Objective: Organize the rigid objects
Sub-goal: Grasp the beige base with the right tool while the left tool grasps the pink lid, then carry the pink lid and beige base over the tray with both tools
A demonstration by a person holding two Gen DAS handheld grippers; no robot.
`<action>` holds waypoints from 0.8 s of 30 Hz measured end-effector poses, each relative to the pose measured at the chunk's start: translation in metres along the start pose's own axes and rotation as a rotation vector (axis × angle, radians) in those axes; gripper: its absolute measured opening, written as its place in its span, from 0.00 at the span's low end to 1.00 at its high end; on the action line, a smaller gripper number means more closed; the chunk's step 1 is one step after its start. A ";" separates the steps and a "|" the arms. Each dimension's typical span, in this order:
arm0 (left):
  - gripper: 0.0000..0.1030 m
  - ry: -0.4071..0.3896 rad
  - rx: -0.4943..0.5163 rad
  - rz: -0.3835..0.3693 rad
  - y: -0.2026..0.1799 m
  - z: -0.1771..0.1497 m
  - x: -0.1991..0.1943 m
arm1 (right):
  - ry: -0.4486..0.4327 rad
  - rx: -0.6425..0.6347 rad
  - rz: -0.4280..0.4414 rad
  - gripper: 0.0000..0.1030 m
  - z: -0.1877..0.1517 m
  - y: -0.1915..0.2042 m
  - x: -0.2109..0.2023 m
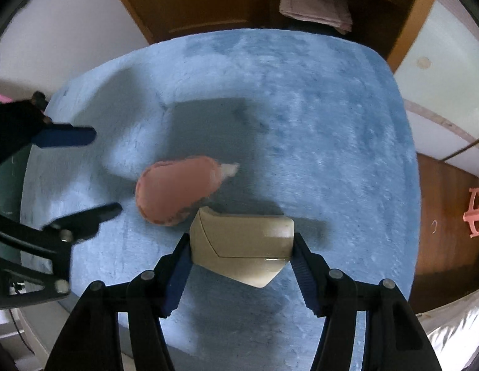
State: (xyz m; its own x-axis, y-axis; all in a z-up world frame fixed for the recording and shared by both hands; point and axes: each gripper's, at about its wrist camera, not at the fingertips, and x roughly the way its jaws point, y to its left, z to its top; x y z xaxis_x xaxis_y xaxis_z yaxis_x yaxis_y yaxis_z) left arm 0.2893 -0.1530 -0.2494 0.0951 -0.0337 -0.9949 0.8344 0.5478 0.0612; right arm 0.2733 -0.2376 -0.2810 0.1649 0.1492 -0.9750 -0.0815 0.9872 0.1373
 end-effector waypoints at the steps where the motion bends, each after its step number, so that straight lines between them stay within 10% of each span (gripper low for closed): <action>1: 0.66 0.008 0.002 -0.021 -0.001 0.003 0.003 | -0.006 0.010 0.003 0.60 -0.002 -0.006 -0.003; 14: 0.66 0.068 -0.050 -0.064 -0.007 0.033 0.029 | -0.023 0.082 0.053 0.60 -0.033 -0.045 -0.022; 17: 0.53 0.053 -0.071 -0.074 -0.006 0.034 0.027 | -0.022 0.087 0.062 0.60 -0.039 -0.046 -0.024; 24: 0.52 0.034 -0.124 0.028 -0.016 0.025 0.018 | -0.041 0.086 0.088 0.60 -0.051 -0.046 -0.035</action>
State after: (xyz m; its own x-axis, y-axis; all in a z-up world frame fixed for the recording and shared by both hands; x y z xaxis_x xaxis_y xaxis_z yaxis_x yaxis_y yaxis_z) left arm 0.2918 -0.1831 -0.2661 0.0974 0.0102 -0.9952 0.7582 0.6470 0.0808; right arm 0.2214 -0.2906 -0.2625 0.2014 0.2355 -0.9508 -0.0130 0.9712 0.2378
